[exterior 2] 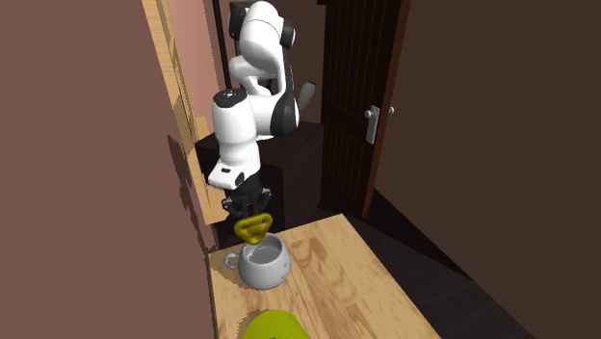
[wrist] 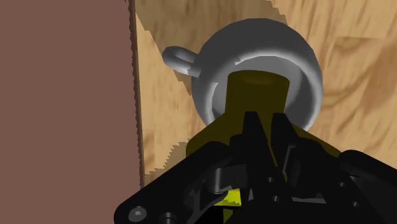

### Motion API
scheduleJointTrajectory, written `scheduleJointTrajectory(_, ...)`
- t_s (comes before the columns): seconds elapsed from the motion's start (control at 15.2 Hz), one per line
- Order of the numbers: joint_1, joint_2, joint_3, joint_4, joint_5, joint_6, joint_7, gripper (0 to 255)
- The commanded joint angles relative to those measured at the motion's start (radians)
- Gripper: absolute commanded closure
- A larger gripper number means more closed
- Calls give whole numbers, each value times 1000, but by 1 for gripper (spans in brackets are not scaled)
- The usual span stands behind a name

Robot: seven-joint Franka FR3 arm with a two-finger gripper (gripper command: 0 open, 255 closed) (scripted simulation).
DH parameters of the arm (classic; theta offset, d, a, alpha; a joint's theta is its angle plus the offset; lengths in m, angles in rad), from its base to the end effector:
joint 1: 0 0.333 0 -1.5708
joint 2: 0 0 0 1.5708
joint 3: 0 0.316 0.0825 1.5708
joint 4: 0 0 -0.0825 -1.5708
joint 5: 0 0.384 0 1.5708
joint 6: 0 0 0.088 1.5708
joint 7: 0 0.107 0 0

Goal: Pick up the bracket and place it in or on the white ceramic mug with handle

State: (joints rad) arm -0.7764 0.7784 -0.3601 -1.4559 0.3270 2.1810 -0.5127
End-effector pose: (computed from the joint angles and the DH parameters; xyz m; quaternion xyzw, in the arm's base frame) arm 0.3566 -0.6265 0.2423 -0.9365 0.3505 -0.0072 0.0047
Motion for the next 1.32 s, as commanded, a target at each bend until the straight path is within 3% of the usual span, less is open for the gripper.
scheduleJointTrajectory(0.0, -4, 16, 4, -1, 6, 18, -5, 255)
scheduleJointTrajectory(0.86, -11, 55, 15, 1, 18, 54, -12, 255)
scheduleJointTrajectory(0.92, -11, 55, 15, 1, 18, 54, -12, 0)
scheduleJointTrajectory(1.25, -11, 55, 15, 1, 18, 54, -12, 0)
